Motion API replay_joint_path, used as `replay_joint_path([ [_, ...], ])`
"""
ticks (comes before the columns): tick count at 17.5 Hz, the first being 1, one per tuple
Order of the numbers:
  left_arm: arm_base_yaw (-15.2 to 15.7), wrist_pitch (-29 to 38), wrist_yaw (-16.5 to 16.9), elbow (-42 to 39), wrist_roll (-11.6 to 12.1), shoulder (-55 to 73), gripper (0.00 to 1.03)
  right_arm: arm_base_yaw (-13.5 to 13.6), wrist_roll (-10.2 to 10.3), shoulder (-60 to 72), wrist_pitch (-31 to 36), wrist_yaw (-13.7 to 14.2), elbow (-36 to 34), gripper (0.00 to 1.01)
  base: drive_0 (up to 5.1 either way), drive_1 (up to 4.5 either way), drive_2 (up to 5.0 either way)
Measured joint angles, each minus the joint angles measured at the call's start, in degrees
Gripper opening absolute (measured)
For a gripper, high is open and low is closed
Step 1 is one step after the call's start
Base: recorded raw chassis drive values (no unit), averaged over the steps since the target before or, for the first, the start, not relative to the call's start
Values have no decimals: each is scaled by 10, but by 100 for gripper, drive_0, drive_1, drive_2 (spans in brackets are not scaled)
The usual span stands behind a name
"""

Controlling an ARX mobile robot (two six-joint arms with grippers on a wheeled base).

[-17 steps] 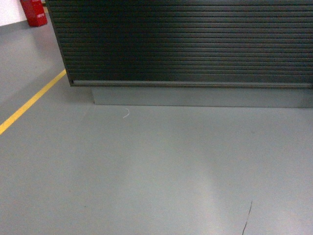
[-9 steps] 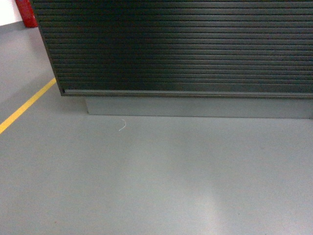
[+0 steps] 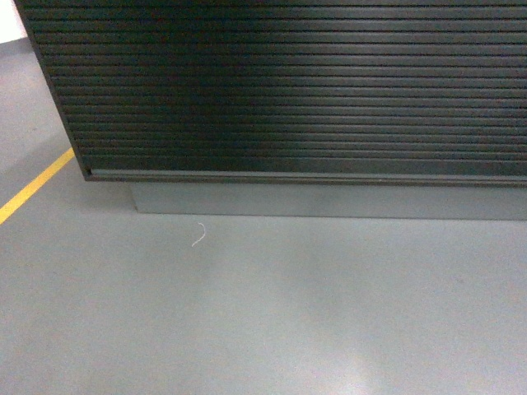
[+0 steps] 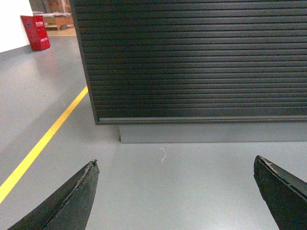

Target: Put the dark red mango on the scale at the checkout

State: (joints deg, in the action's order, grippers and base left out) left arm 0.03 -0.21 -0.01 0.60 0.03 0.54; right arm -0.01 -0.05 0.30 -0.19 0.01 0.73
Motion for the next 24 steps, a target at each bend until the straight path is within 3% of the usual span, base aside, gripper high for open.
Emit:
replay_joint_path([
  [24, 0, 2, 0, 0, 0, 0, 98, 0, 0, 0, -1, 0, 0, 98, -1, 398, -399],
])
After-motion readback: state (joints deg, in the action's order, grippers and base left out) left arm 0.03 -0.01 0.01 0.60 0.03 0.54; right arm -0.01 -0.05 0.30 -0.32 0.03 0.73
